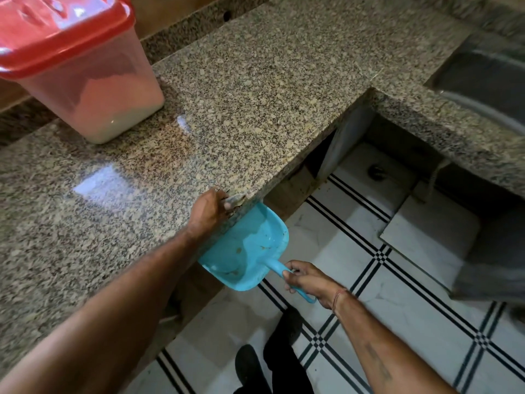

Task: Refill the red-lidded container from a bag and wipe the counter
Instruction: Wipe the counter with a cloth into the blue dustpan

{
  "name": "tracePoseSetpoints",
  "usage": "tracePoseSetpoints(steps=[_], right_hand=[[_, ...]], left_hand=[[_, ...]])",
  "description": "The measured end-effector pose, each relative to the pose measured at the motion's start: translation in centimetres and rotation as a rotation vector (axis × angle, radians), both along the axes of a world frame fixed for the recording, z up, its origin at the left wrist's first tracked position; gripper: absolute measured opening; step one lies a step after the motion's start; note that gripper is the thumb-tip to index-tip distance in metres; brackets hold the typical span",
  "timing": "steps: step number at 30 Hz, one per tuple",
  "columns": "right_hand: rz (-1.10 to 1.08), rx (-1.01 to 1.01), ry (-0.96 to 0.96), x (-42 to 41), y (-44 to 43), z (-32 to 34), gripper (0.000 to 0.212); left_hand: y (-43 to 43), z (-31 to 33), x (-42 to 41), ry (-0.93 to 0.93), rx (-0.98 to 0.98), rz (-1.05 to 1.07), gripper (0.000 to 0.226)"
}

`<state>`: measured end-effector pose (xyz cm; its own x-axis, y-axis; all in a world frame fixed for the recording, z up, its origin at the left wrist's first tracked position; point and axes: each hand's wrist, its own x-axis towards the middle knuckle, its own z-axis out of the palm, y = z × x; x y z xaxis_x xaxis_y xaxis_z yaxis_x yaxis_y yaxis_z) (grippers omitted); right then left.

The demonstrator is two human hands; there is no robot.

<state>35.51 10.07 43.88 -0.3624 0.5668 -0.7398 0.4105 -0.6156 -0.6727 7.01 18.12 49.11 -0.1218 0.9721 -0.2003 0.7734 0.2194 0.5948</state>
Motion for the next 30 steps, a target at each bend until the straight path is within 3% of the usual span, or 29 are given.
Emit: tracePoseSetpoints(steps=[6,11,13,16,17,21,25,30], right_hand=[[-0.041,-0.005,-0.016,-0.8,-2.7,0.6,0.023],[-0.089,0.006,-0.012,-1.8,-3.8,1.5,0.015],[-0.089,0.017,-0.015,-2.1,-3.8,1.9,0.012],[-0.084,0.021,-0.02,-2.2,-3.7,2.3,0.011],[-0.081,0.021,-0.023,-2.1,-3.6,2.4,0.011],[-0.087,0.024,-0.013,-1.7,-3.3,2.1,0.011],[-0.103,0.008,0.013,-1.6,-2.9,1.0,0.021],[-0.093,-0.026,0.036,-2.0,-2.2,0.5,0.015]], left_hand=[[-5.0,0.9,0.7,0.095,0.141,0.033,0.013],[-6.6,0.8,1.4,0.263,0.097,-0.205,0.038],[-7.0,1.1,1.4,0.278,0.09,-0.254,0.037],[-6.6,2.6,0.9,-0.002,0.179,-0.032,0.022],[-5.8,2.6,0.3,-0.017,0.223,0.048,0.02],[-4.3,2.3,-2.0,0.147,0.108,0.248,0.013],[-5.3,1.0,0.1,0.333,0.06,0.221,0.015],[-1.7,1.3,2.2,0.103,0.093,0.301,0.016]])
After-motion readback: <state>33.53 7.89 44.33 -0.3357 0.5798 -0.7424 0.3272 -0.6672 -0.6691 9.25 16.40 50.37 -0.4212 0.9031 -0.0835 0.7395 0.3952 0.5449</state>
